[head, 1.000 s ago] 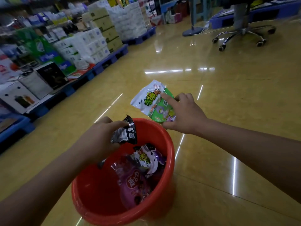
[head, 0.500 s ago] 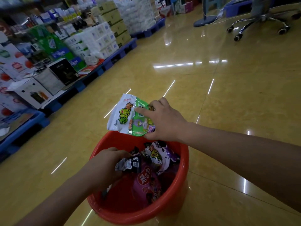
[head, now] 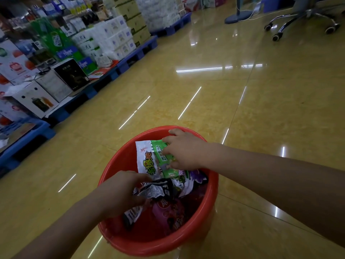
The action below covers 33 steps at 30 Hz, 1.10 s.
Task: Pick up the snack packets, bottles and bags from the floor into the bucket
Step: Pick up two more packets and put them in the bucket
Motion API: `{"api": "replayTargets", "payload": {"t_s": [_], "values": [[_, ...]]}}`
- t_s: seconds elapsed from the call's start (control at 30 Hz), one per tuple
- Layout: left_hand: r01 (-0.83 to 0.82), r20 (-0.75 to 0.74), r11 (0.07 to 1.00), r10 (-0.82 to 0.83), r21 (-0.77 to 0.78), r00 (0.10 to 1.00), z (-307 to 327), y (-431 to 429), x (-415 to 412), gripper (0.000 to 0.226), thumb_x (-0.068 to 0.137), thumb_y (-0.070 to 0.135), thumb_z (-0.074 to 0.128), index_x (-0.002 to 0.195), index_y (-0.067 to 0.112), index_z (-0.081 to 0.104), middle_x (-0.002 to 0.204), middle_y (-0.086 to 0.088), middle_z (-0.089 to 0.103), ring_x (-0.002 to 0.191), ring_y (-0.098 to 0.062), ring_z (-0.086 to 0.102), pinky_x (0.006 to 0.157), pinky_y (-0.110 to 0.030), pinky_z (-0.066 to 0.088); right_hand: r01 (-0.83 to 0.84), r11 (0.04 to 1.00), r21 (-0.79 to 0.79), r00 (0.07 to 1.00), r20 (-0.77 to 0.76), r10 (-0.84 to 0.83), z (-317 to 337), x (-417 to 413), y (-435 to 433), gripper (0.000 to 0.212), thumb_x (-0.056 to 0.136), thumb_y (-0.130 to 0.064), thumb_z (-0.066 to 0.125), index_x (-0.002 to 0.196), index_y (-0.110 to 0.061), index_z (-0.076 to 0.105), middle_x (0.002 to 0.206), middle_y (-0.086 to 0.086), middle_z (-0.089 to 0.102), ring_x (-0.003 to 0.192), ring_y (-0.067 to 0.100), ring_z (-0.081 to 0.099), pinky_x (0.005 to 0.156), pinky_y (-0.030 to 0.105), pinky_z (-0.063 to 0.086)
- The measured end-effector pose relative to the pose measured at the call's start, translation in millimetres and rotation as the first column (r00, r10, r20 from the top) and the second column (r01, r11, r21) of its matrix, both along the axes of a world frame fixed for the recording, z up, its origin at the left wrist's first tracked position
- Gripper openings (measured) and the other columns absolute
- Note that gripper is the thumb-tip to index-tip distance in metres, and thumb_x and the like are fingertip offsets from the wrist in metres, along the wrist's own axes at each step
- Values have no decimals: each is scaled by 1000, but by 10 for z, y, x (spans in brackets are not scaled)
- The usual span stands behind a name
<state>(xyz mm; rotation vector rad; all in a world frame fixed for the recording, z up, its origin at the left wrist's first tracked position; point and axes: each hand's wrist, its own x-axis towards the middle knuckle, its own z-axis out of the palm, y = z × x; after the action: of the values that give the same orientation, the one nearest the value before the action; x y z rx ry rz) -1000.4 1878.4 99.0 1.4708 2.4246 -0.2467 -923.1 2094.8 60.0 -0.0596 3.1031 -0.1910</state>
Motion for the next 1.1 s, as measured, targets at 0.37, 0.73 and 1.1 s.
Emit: {"api": "replayTargets", "payload": {"t_s": [0.37,0.73,1.1], "values": [[108,43,916,-99,-388,994,-333,181,241,63,86,42,64,142,23,42,149,-4,37,133,-29,42,106,-40,39,-26,975,220,912,405,-67,-350,-178,-134,41,89,-18,54,130,-20,57,136,6,48,117,32,55,80,47,54],[74,50,909,-59,-410,997,-295,208,208,49,80,33,69,126,29,52,126,-2,58,110,-28,58,91,-42,51,-56,974,217,864,500,-62,-386,-157,-158,43,93,-23,53,135,-16,52,137,11,48,119,33,53,90,47,52],[60,-34,995,-63,-74,997,519,806,152,50,89,45,63,137,36,50,136,12,56,110,-4,54,91,-24,42,52,997,-58,998,-30,-54,173,231,84,39,88,-27,55,126,-22,57,115,3,60,104,26,58,80,44,55]]}}
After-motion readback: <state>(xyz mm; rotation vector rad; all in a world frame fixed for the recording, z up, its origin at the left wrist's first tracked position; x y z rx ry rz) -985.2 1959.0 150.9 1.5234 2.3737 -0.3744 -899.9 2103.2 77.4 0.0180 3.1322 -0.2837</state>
